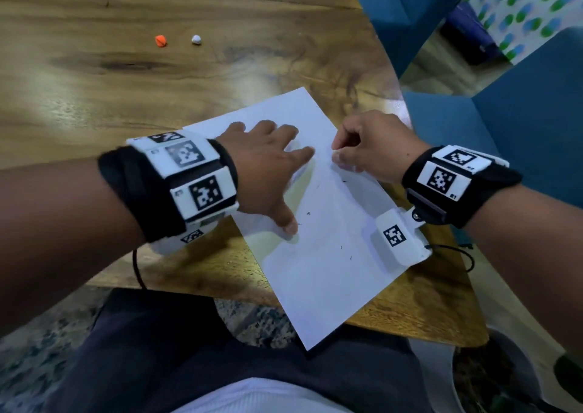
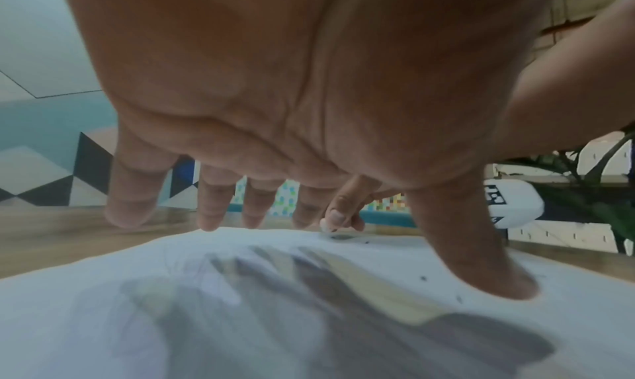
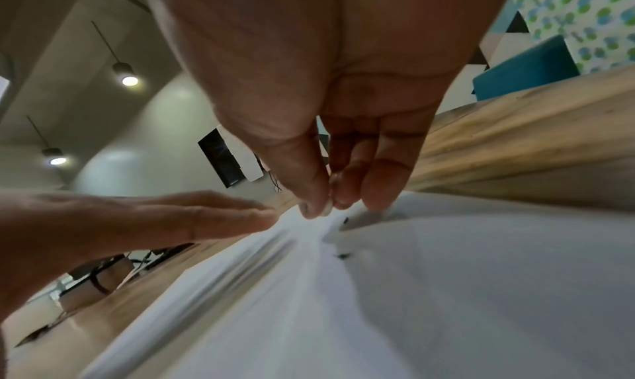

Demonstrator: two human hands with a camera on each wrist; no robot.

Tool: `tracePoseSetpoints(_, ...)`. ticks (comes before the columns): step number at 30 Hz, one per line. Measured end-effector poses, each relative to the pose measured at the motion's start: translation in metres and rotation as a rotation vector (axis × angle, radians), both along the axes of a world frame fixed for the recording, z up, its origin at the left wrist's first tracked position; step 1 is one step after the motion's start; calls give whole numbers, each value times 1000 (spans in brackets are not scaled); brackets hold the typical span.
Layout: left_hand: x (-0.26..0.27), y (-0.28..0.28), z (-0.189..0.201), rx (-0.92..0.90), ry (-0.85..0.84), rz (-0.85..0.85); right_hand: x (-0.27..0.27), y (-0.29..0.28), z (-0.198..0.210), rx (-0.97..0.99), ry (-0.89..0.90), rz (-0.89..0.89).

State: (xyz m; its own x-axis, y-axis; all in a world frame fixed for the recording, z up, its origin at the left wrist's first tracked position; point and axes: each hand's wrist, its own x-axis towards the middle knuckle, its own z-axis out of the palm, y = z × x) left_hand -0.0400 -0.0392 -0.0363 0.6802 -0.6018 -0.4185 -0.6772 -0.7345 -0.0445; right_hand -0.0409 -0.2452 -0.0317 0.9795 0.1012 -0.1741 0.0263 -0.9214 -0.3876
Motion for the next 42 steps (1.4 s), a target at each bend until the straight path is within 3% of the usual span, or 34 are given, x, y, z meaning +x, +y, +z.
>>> tracePoseSetpoints(8, 6, 2, -23, 24, 85, 16, -26, 25, -8, -208, -24, 252)
tracePoseSetpoints(12, 6, 3, -24, 28, 93, 12, -49, 41, -7, -154, 55, 411)
tracePoseSetpoints(20, 5, 3, -22, 40, 79, -3, 7, -5, -12, -247, -42, 91)
tracePoseSetpoints(23, 6, 3, -22, 41, 83, 3, -10, 10, -12, -238, -48, 153)
tracePoseSetpoints(28, 6, 3, -24, 51, 89, 6, -54, 42, -7, -175, 75, 436)
tracePoseSetpoints(36, 5, 4, -24, 55, 71, -4, -3, 7, -13, -220, -43, 153)
tracePoseSetpoints(42, 6, 5, -25, 47, 87, 6, -44, 35, -10, -197, 51, 369)
